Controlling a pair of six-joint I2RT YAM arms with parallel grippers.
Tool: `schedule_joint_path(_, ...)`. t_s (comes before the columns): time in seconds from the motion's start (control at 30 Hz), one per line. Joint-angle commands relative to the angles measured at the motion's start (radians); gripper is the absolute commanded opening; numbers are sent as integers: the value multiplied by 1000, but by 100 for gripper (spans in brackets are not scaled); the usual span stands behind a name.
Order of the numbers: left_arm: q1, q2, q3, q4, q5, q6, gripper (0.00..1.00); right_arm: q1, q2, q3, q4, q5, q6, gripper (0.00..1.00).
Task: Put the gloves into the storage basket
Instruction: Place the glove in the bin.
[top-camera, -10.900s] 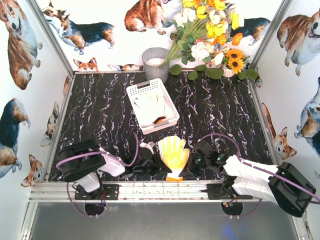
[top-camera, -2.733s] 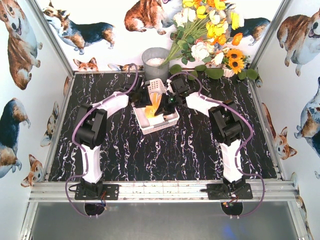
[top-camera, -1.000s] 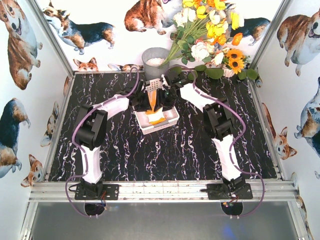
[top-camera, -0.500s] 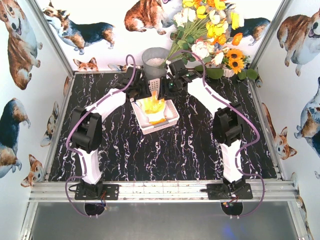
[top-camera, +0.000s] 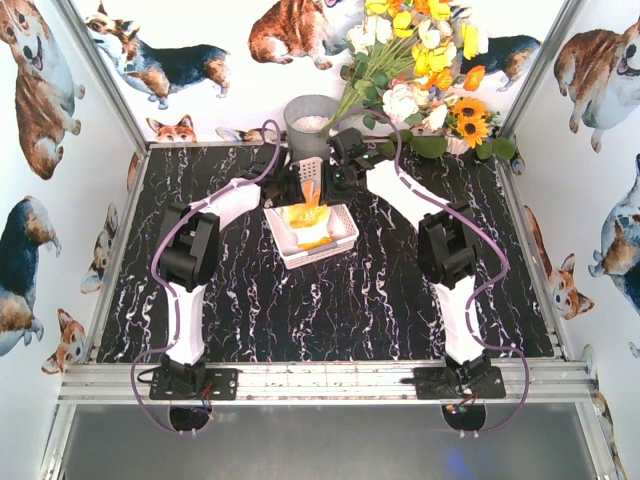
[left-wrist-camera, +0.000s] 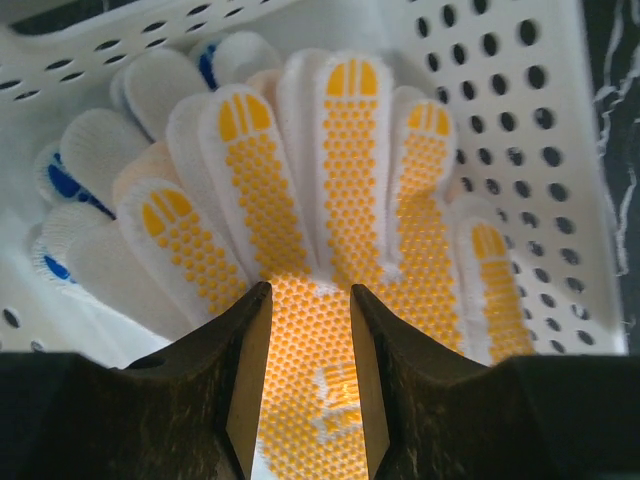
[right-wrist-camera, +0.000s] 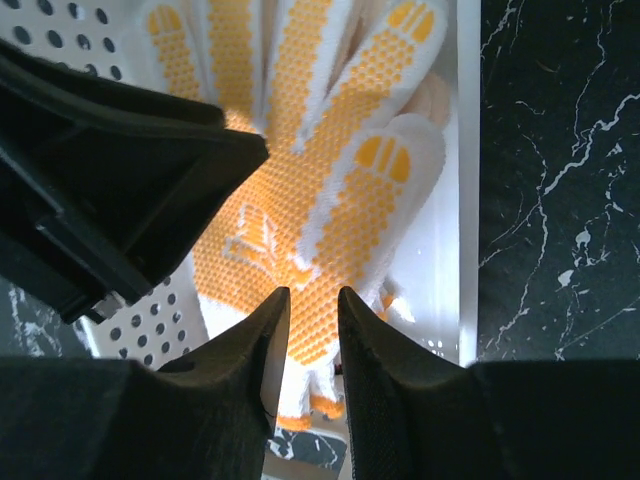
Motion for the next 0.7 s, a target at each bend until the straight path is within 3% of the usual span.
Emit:
schedule_joint_path(0.0, 26, -6, -37, 27, -44, 25, 31, 21, 36, 12, 47, 76, 5, 26)
schedule_joint_path(0.33, 35, -26, -127, 65, -33, 6, 31, 26, 124, 51, 106, 49, -1, 18)
schedule_joint_path(0.67, 34, -104, -100, 67, -6, 19, 38, 30, 116, 86, 125, -3, -48, 23)
